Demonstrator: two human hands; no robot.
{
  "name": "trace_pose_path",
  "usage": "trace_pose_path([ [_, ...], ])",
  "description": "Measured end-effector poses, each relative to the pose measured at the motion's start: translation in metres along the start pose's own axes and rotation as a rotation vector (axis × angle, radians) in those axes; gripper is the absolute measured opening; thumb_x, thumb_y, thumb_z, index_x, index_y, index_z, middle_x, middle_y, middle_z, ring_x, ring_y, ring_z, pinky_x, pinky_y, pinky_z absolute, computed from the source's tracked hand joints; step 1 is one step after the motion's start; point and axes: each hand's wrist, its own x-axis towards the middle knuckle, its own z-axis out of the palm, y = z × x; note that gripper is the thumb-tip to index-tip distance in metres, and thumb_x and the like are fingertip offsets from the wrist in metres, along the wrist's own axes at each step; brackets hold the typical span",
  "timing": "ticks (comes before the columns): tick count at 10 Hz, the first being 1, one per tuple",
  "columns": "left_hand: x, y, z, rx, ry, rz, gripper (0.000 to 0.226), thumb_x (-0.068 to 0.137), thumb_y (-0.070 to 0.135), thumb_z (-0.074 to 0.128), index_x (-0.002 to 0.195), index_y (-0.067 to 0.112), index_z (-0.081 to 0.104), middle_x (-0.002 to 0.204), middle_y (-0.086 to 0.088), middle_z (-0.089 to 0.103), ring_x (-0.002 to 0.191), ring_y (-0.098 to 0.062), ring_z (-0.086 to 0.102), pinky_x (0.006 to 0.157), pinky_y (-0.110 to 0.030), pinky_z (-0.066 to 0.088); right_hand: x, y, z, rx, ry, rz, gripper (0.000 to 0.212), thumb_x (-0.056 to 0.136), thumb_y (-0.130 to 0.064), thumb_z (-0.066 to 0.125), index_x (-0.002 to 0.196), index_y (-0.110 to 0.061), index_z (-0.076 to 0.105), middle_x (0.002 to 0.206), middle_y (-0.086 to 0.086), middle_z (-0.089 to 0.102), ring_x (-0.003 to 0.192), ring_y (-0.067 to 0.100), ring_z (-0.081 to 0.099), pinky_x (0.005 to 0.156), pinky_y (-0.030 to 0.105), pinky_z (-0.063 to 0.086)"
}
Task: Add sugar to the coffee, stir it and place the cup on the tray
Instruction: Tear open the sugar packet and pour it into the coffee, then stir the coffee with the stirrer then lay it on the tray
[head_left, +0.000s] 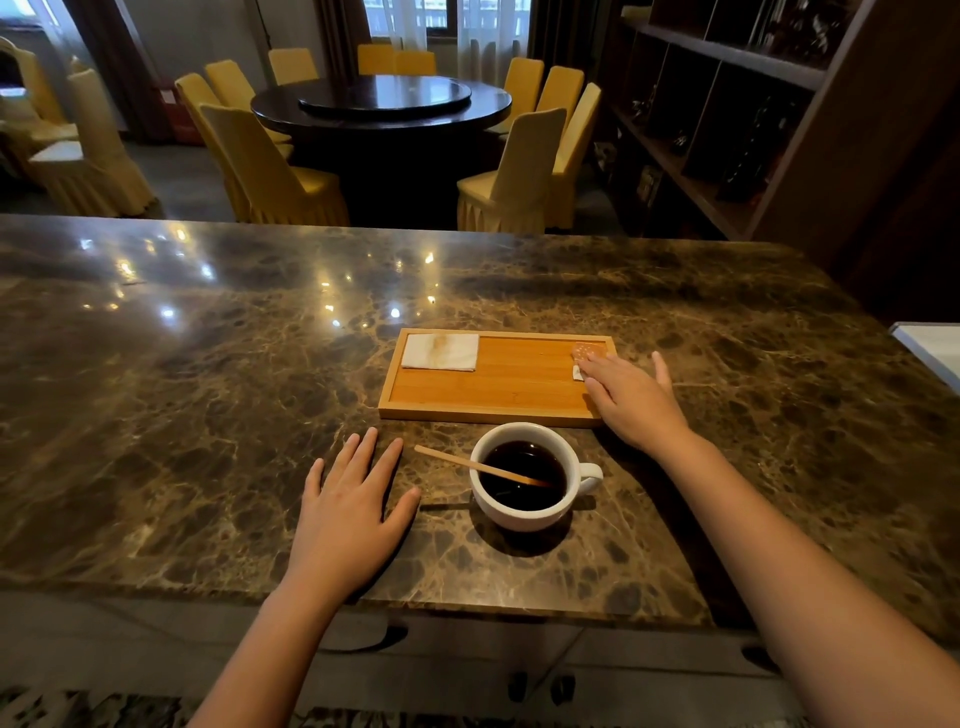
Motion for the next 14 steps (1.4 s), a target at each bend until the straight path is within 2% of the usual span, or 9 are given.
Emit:
trace_pose_path([
  [1,0.0,0.0,0.0,-0.004,0.001,0.001,0.076,0.074,0.068,0.006,0.142,0.033,0.012,0.155,0.001,0.007,0.141,-0.012,-0.001,0.115,-0.046,0.0,-0.001,-0.003,-0.007,0.084,0.038,-0.003,0.039,0.097,-0.034,0.034,0.133,-0.024,0.044,0.145,-0.002,0.044,0.137,0.016,0.032,0.114,0.052,0.002],
  [2,0.0,0.001,-0.001,-0.006,0.003,0.004,0.077,0.074,0.068,0.006,0.142,0.033,0.013,0.155,0.001,0.008,0.141,-0.013,-0.001,0.116,-0.046,0.0,-0.015,-0.031,-0.03,0.253,0.13,-0.115,0.034,0.094,-0.029,0.047,0.124,-0.017,0.054,0.132,0.004,0.057,0.124,0.017,0.046,0.107,0.041,0.03],
  [3,0.0,0.001,-0.001,-0.006,0.001,0.003,0.077,0.074,0.067,0.006,0.142,0.033,0.013,0.155,0.001,0.008,0.142,-0.013,-0.001,0.116,-0.046,0.0,-0.033,-0.061,-0.047,0.352,0.103,-0.274,0.03,0.09,-0.027,0.053,0.118,-0.016,0.059,0.119,0.003,0.064,0.104,0.013,0.055,0.093,0.036,0.046],
  [4,0.0,0.0,-0.001,-0.007,-0.002,0.007,0.077,0.074,0.067,0.006,0.142,0.033,0.013,0.156,0.0,0.007,0.142,-0.013,-0.002,0.116,-0.047,0.001,-0.059,-0.106,-0.056,0.309,-0.002,-0.462,0.033,0.087,-0.035,0.057,0.116,-0.02,0.06,0.113,-0.002,0.065,0.095,0.007,0.053,0.082,0.03,0.048],
  [6,-0.001,0.0,0.0,-0.004,0.005,0.011,0.076,0.075,0.067,0.006,0.142,0.033,0.013,0.156,-0.001,0.007,0.142,-0.014,-0.002,0.115,-0.046,0.001,-0.059,-0.137,-0.035,0.09,0.021,-0.581,0.029,0.085,-0.033,0.059,0.109,-0.018,0.061,0.101,0.002,0.067,0.096,0.02,0.058,0.073,0.034,0.045],
  [7,-0.001,-0.001,0.0,0.001,0.008,0.01,0.075,0.075,0.067,0.006,0.143,0.033,0.013,0.156,0.0,0.008,0.142,-0.014,-0.002,0.115,-0.046,0.001,-0.057,-0.14,-0.031,0.141,0.008,-0.577,0.019,0.086,-0.025,0.058,0.101,-0.015,0.064,0.095,0.004,0.068,0.09,0.022,0.06,0.069,0.033,0.045],
  [9,-0.001,-0.001,-0.001,-0.012,0.004,0.013,0.076,0.075,0.067,0.007,0.143,0.033,0.013,0.156,0.0,0.008,0.142,-0.014,-0.001,0.116,-0.046,0.002,-0.058,-0.12,-0.054,0.397,0.044,-0.352,0.013,0.086,-0.021,0.06,0.098,-0.019,0.066,0.092,-0.007,0.068,0.081,0.011,0.06,0.071,0.027,0.051],
  [10,-0.001,0.0,-0.001,-0.015,0.007,0.013,0.077,0.074,0.067,0.006,0.143,0.033,0.014,0.156,0.0,0.009,0.142,-0.014,-0.001,0.116,-0.046,0.001,-0.061,-0.088,-0.074,0.514,0.104,-0.212,0.007,0.084,-0.016,0.064,0.09,-0.018,0.066,0.082,-0.011,0.061,0.075,0.004,0.057,0.066,0.011,0.043],
  [14,-0.001,0.001,-0.001,-0.006,0.0,0.008,0.072,0.078,0.065,0.012,0.143,0.033,0.014,0.156,0.0,0.009,0.142,-0.015,0.0,0.115,-0.046,0.0,-0.109,-0.05,-0.061,0.925,-0.015,-0.072,0.014,0.083,-0.006,0.061,0.088,-0.015,0.071,0.084,0.001,0.073,0.079,0.009,0.069,0.071,0.023,0.057],
])
